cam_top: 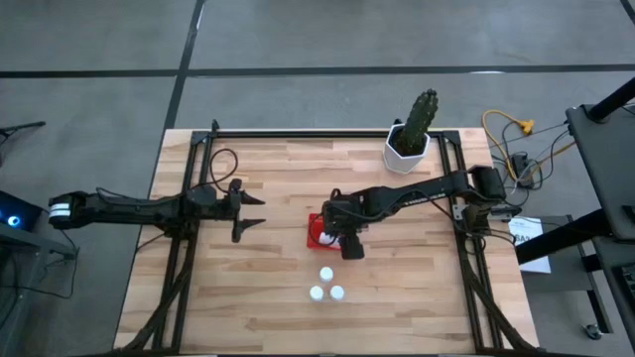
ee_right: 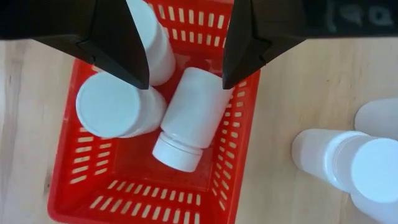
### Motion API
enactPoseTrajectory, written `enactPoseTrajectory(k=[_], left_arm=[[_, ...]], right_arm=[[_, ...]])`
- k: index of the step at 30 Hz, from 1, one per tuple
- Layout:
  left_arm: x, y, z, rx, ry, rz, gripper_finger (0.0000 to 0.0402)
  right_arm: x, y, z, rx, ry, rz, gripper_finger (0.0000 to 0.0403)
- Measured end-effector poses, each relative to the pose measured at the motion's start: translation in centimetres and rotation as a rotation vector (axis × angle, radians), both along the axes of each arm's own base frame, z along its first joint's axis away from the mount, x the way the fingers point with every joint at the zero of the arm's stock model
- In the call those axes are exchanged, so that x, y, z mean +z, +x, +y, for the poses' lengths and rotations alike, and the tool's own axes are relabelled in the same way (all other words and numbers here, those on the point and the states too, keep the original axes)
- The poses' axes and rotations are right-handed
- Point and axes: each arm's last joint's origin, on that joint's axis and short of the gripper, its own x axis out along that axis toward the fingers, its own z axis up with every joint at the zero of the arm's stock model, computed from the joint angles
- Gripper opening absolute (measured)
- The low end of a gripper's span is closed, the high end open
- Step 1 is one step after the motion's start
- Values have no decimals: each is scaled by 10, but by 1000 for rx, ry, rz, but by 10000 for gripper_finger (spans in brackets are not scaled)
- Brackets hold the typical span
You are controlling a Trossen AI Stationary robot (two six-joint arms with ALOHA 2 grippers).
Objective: Pick and place pill bottles into a basket
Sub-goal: Adjust the white pill bottle in the red basket
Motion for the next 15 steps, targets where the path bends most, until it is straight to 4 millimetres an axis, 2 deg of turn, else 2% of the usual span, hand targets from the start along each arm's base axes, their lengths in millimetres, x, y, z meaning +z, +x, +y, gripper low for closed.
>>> enactPoseTrajectory(k=[8,15], left_arm=[[0,0,0,0,1,-4,244],[1,0,0,0,1,-7,244]], right_arm=[[0,1,1,9,18,-10,194],[2,2,12,42,28,-20,194]])
